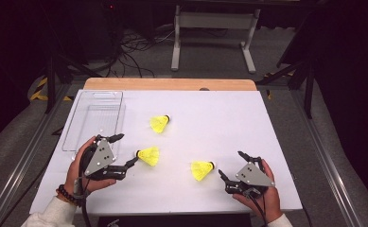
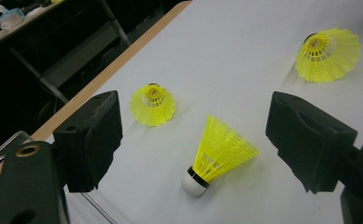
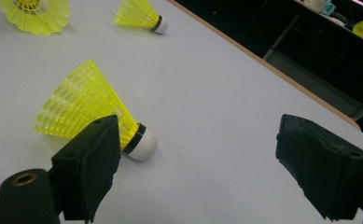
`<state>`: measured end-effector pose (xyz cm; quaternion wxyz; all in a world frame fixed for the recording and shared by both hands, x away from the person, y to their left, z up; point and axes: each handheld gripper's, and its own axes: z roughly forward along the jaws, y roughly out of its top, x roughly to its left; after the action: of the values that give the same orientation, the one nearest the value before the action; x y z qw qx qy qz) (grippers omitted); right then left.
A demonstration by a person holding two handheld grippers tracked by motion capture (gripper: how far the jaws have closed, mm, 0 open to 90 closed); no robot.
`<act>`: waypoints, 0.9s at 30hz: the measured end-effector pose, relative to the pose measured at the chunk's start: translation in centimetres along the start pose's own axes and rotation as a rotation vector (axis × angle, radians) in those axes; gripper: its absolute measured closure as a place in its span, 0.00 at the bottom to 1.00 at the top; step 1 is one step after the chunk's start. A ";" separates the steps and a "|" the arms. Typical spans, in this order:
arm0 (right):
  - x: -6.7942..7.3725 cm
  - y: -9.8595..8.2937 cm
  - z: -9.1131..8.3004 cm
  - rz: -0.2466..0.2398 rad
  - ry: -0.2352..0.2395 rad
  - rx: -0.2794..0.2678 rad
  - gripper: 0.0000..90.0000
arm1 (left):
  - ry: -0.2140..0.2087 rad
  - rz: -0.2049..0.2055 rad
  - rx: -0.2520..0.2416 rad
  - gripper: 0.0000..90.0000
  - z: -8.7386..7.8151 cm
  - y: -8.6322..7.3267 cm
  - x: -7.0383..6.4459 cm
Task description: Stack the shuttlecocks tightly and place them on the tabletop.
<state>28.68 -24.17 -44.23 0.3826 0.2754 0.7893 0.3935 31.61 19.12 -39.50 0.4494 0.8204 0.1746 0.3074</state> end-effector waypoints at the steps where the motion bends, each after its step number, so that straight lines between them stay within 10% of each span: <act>1: 0.1 0.0 0.0 -0.002 0.002 0.001 0.17 | -0.002 0.000 -0.001 0.22 -0.1 -0.2 -0.1; 11: 0.6 0.4 0.1 0.000 0.014 -0.002 0.17 | -0.008 0.029 0.002 0.21 -0.8 -1.5 -1.1; 27: 2.4 1.5 0.6 0.013 0.050 -0.002 0.18 | -0.017 -0.047 0.003 0.16 -3.2 -5.3 -1.9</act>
<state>28.02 -21.31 -44.15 0.3604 0.2705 0.7964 0.4034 28.01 22.91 -43.39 0.4569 0.8192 0.1903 0.2896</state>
